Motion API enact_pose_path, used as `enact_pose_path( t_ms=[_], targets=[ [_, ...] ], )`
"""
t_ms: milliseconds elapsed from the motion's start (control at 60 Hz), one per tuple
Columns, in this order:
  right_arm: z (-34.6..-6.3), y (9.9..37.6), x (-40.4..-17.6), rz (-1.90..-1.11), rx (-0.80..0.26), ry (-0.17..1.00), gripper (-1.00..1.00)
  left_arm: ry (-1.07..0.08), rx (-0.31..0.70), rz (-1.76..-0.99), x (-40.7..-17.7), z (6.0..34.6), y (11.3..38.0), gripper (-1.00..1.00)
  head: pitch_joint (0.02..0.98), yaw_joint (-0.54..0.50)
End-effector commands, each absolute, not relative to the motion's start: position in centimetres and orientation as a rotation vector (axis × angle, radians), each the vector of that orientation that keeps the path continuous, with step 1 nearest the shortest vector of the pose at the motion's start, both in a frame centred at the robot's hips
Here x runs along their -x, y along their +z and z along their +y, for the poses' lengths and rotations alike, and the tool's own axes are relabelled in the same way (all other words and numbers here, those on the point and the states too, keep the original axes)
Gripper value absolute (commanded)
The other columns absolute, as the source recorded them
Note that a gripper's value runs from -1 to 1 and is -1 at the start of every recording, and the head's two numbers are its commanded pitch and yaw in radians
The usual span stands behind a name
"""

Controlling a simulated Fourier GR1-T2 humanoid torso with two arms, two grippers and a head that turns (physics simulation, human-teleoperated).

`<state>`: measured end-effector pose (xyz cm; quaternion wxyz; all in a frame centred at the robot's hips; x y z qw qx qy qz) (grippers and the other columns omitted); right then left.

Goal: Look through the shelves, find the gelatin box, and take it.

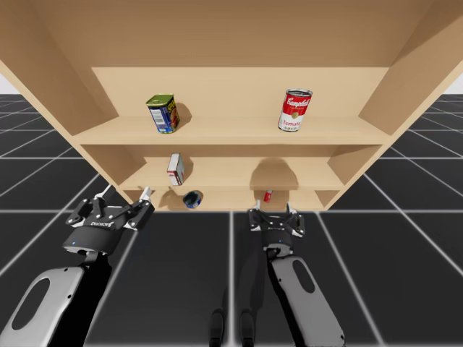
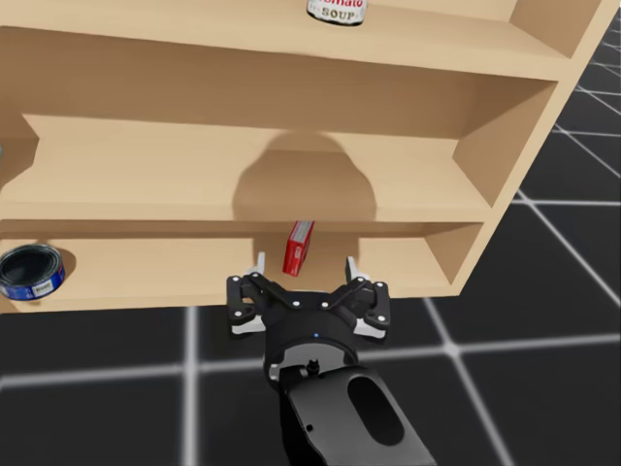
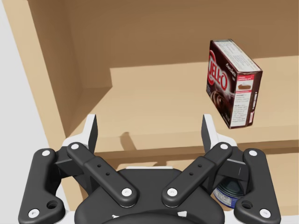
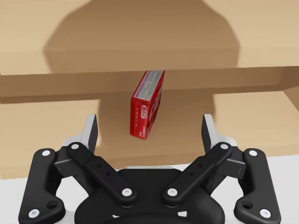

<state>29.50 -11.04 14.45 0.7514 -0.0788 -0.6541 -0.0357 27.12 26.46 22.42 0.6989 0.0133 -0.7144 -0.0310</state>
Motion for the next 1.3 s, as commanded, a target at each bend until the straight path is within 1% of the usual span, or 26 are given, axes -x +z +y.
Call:
enact_pose_path(
  t_ms=[17, 183, 283, 333, 383, 467, 700, 817, 850, 867, 883, 900, 917, 933, 950, 1117, 1183, 1300],
  targets=[
    [-10.8, 13.8, -31.9, -1.409, 0.202, -0.1, -1.0, -0.067, -0.03, -1.59, -27.2, 26.6, 22.4, -1.0, 0.715, -0.25],
    [-10.6, 13.3, -33.9, -1.388, 0.228, -0.115, -1.0, -0.062, -0.023, -1.589, -27.1, 26.6, 22.4, -1.0, 0.722, -0.24],
    [-10.4, 13.2, -35.0, -1.383, 0.223, -0.127, -1.0, -0.061, -0.02, -1.589, -27.2, 26.7, 22.4, -1.0, 0.726, -0.24],
    [-10.3, 13.1, -35.5, -1.367, 0.218, -0.136, -1.0, -0.059, -0.011, -1.587, -27.2, 26.8, 22.5, -1.0, 0.727, -0.24],
    [-10.1, 13.1, -36.1, -1.373, 0.23, -0.139, -1.0, -0.058, -0.006, -1.588, -27.2, 26.8, 22.5, -1.0, 0.73, -0.24],
    [-9.9, 13.1, -36.7, -1.361, 0.236, -0.144, -1.0, -0.058, 0.0, -1.586, -27.2, 26.8, 22.5, -1.0, 0.731, -0.24],
    [-10.1, 12.5, -37.3, -1.286, 0.227, -0.18, -1.0, -0.06, 0.007, -1.584, -27.3, 26.8, 22.5, -1.0, 0.736, -0.23],
    [-10.3, 12.2, -37.2, -1.299, 0.207, -0.173, -1.0, -0.06, 0.012, -1.584, -27.2, 26.8, 22.5, -1.0, 0.735, -0.24],
    [-10.4, 12.2, -37.2, -1.308, 0.197, -0.17, -0.84, -0.061, 0.012, -1.584, -27.2, 26.8, 22.5, -1.0, 0.734, -0.24],
    [-10.5, 12.1, -37.2, -1.317, 0.204, -0.17, -0.52, -0.061, 0.013, -1.584, -27.2, 26.8, 22.5, -1.0, 0.734, -0.24],
    [-10.5, 12.1, -37.2, -1.322, 0.21, -0.174, -0.32, -0.061, 0.013, -1.585, -27.2, 26.8, 22.5, -1.0, 0.734, -0.24],
    [-10.6, 12.0, -37.2, -1.327, 0.214, -0.177, 0.4, -0.061, 0.013, -1.585, -27.2, 26.8, 22.5, -1.0, 0.734, -0.24],
    [-10.6, 12.0, -37.2, -1.327, 0.216, -0.176, 0.82, -0.06, 0.013, -1.585, -27.2, 26.8, 22.5, -1.0, 0.734, -0.24],
    [-10.7, 12.0, -37.2, -1.329, 0.218, -0.177, 0.89, -0.06, 0.013, -1.585, -27.2, 26.8, 22.5, -1.0, 0.734, -0.24],
    [-10.8, 12.0, -37.2, -1.331, 0.22, -0.18, 1.0, -0.06, 0.013, -1.585, -27.2, 26.8, 22.5, -1.0, 0.734, -0.24],
    [-11.6, 12.1, -36.9, -1.351, 0.253, -0.185, 1.0, -0.059, 0.015, -1.586, -27.2, 26.8, 22.5, -1.0, 0.733, -0.24],
    [-12.1, 12.4, -36.5, -1.382, 0.281, -0.173, 1.0, -0.059, 0.015, -1.587, -27.2, 26.8, 22.5, -1.0, 0.731, -0.25],
    [-12.8, 13.2, -35.7, -1.409, 0.295, -0.167, 1.0, -0.059, 0.015, -1.587, -27.2, 26.8, 22.5, -1.0, 0.729, -0.25]
  ],
)
